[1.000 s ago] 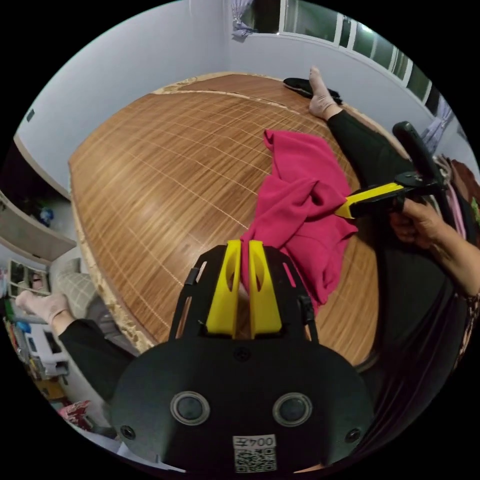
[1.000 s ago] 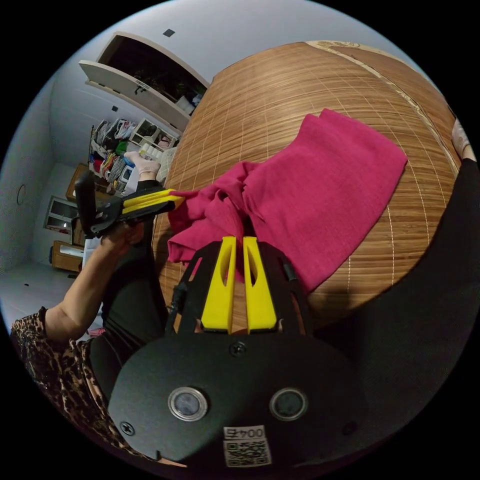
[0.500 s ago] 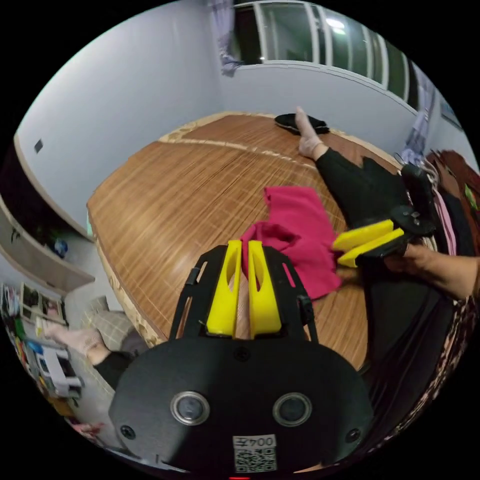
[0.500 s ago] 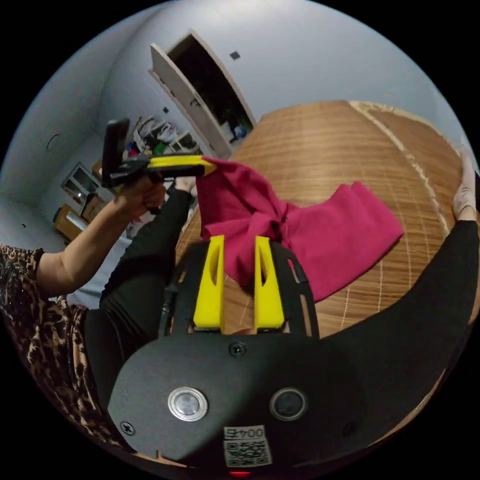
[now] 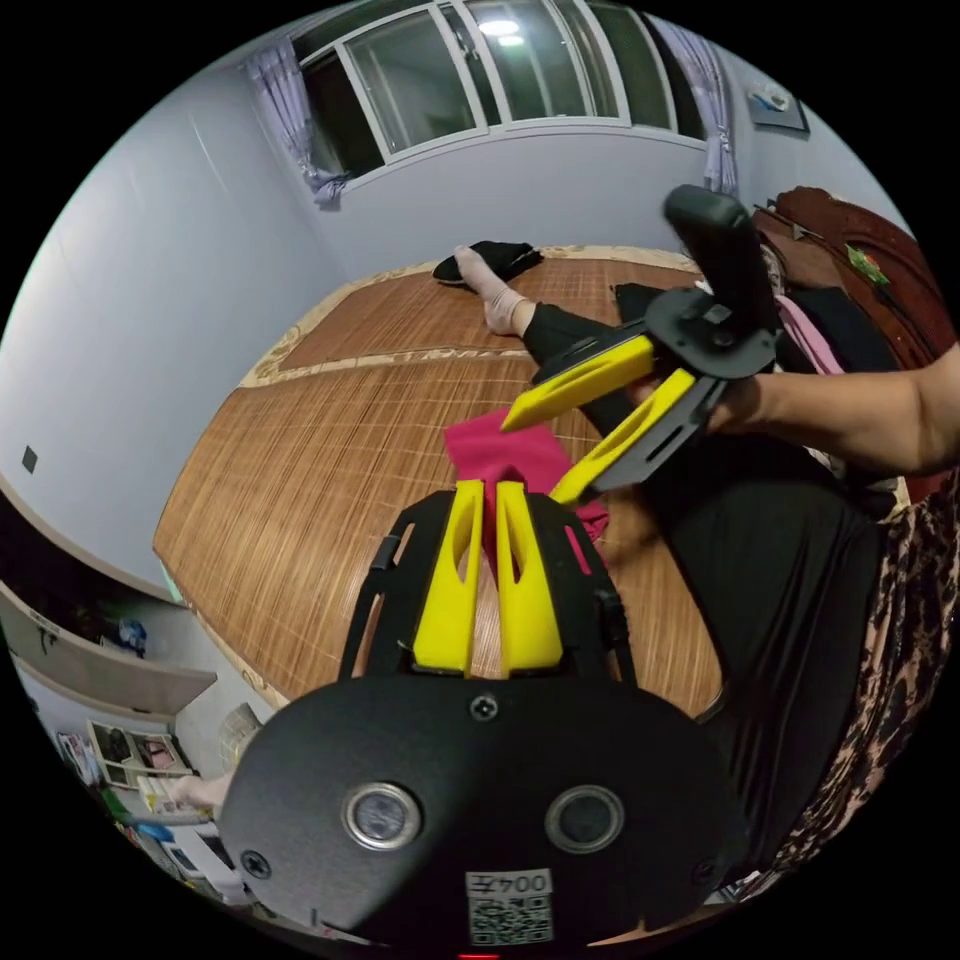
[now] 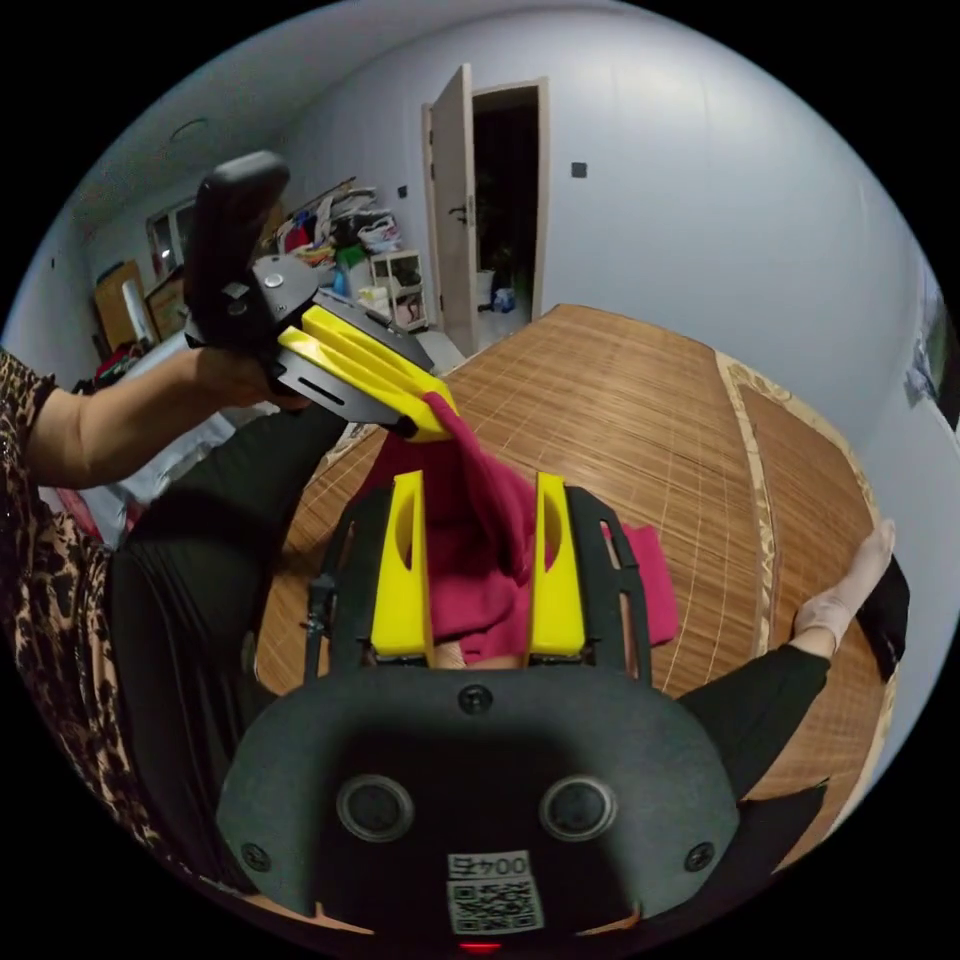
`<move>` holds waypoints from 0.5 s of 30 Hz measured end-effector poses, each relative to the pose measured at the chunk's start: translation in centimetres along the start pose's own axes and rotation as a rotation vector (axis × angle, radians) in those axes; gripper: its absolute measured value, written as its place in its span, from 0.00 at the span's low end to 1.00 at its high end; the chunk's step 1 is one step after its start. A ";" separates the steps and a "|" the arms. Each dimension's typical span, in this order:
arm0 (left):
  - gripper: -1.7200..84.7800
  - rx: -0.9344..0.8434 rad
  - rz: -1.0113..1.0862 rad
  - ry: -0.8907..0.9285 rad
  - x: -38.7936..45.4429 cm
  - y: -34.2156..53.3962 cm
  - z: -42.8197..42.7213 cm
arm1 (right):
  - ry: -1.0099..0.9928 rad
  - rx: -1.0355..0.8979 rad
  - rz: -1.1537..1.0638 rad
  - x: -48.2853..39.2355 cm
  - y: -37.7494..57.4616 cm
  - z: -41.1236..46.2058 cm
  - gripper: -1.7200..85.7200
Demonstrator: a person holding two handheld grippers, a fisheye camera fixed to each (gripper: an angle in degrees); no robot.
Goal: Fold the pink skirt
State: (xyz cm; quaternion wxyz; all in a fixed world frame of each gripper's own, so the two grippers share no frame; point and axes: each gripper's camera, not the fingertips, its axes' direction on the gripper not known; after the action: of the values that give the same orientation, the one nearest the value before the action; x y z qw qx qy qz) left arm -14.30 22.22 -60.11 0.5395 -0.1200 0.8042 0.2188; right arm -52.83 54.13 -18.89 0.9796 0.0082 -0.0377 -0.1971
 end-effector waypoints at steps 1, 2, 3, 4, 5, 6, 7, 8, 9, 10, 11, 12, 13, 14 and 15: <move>0.04 0.004 0.001 0.004 0.1 0.0 -0.1 | -0.003 -0.010 -0.011 -0.3 -0.3 0.1 0.19; 0.04 0.009 0.004 0.011 0.1 0.1 -0.2 | -0.006 -0.027 -0.026 -0.7 -0.8 0.4 0.19; 0.04 0.012 0.005 0.016 0.2 0.2 -0.2 | -0.013 -0.037 -0.033 -1.1 -1.3 0.6 0.18; 0.04 0.012 0.006 0.018 0.2 0.2 -0.2 | -0.020 -0.041 -0.034 -1.2 -1.6 0.7 0.17; 0.04 0.012 0.005 0.018 0.3 0.3 -0.2 | -0.046 -0.042 -0.034 -1.4 -2.0 0.8 0.15; 0.04 0.010 0.001 0.014 0.3 0.5 -0.2 | -0.087 -0.041 -0.034 -1.6 -2.4 0.8 0.12; 0.04 0.009 -0.002 0.011 0.3 0.6 -0.1 | -0.105 -0.042 -0.031 -1.6 -2.6 0.7 0.10; 0.04 0.005 -0.011 0.005 0.2 0.8 0.0 | -0.130 -0.045 -0.013 -1.6 -2.9 0.7 0.07; 0.04 0.009 -0.032 -0.003 0.0 1.1 0.0 | -0.146 -0.038 0.024 -1.4 -3.1 0.7 0.07; 0.04 0.011 -0.045 -0.007 -0.2 1.3 0.0 | -0.152 -0.034 0.046 -1.3 -3.2 0.6 0.06; 0.04 0.009 -0.073 -0.011 -0.5 1.6 0.2 | -0.167 -0.023 0.092 -1.0 -3.3 0.5 0.06; 0.04 -0.001 -0.109 -0.018 -0.9 2.0 0.4 | -0.182 -0.012 0.140 -0.6 -3.3 0.4 0.05; 0.04 -0.003 -0.128 -0.026 -1.1 2.2 0.5 | -0.188 -0.008 0.165 -0.4 -3.3 0.4 0.05; 0.04 -0.004 -0.174 -0.048 -1.5 2.7 0.6 | -0.192 -0.003 0.210 -0.1 -3.3 0.3 0.05; 0.05 -0.016 -0.222 -0.067 -2.0 3.1 0.8 | -0.193 0.003 0.247 0.2 -3.3 0.2 0.05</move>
State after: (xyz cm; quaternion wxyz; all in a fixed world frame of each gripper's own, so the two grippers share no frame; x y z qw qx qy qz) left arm -14.19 25.28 -57.87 0.5860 -0.2051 0.7657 0.1680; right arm -53.93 50.97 -18.79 0.9882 -0.0140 -0.1328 -0.0747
